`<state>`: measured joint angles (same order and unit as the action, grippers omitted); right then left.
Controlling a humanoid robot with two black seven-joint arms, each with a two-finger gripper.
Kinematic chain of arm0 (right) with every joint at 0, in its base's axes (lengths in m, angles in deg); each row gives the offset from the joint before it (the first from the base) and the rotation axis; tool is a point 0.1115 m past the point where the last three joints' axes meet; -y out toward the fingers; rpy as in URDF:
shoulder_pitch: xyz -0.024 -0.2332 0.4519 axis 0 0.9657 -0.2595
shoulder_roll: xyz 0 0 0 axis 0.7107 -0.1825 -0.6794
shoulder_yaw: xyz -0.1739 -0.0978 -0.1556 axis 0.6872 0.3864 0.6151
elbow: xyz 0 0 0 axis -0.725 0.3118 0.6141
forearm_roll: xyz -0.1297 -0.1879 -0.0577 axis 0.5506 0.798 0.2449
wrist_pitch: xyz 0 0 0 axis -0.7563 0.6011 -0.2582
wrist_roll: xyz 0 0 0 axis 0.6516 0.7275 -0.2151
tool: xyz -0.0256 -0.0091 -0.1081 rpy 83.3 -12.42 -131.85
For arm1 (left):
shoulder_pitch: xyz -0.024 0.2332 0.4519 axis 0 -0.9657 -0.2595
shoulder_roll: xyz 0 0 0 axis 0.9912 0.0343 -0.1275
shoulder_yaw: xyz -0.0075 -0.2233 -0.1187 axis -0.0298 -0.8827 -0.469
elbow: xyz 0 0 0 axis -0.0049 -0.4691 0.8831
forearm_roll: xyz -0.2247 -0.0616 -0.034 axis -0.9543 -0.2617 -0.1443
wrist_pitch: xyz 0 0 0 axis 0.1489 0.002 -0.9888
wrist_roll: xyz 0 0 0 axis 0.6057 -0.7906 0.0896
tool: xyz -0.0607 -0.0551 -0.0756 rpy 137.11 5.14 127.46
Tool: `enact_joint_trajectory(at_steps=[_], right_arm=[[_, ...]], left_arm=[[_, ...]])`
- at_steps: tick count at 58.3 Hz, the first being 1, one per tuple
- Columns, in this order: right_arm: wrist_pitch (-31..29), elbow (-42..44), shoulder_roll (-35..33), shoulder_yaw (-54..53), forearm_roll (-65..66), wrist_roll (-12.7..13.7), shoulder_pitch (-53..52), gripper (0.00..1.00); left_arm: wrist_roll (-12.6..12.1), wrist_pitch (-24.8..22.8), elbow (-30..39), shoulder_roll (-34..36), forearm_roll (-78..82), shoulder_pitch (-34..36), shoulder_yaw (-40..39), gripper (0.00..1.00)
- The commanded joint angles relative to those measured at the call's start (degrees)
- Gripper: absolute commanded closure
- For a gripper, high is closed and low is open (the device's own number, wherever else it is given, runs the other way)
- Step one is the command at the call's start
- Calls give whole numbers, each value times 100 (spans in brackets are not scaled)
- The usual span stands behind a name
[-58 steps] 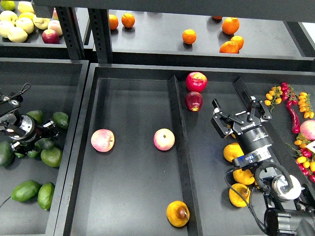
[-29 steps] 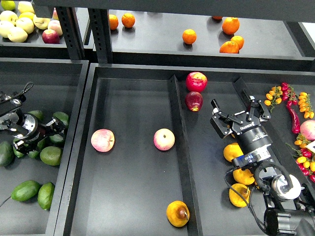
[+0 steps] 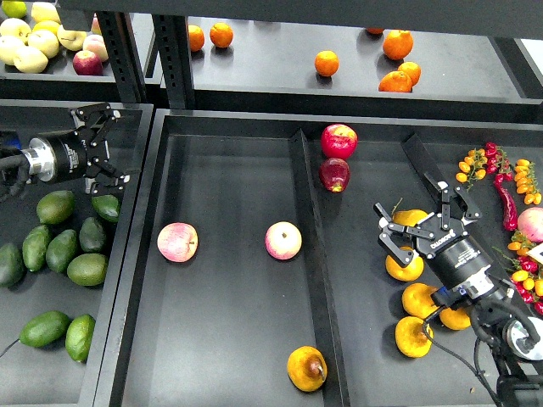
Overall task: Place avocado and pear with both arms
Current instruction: 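Move the right gripper toward the yellow-brown pear in the apple bin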
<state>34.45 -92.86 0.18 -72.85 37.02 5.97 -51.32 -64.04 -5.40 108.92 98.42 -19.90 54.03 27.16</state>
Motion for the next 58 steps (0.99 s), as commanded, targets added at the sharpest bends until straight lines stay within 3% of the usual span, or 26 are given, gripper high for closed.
enact_joint_trajectory(at_steps=[1,25,37,58], right_arm=[[-1,23,-226,234,6,0,20,1],[-1,-3,-1270,1288,953,0,-199,1],[-1,-47,-1702,1913,1420,0,-480,1],[-1,-39,-1878,3021,2853,0,-1360,0]], left_arm=[[1,-1,732,-337,-247,-626,-880,1],[1,-1,2727,-2148,-256,-2356,-2699,1],[1,-1,3238,-2148,-256,-3070,-2973,1],[1,-1,3247,-2148,-440,-3958,-3052,1]])
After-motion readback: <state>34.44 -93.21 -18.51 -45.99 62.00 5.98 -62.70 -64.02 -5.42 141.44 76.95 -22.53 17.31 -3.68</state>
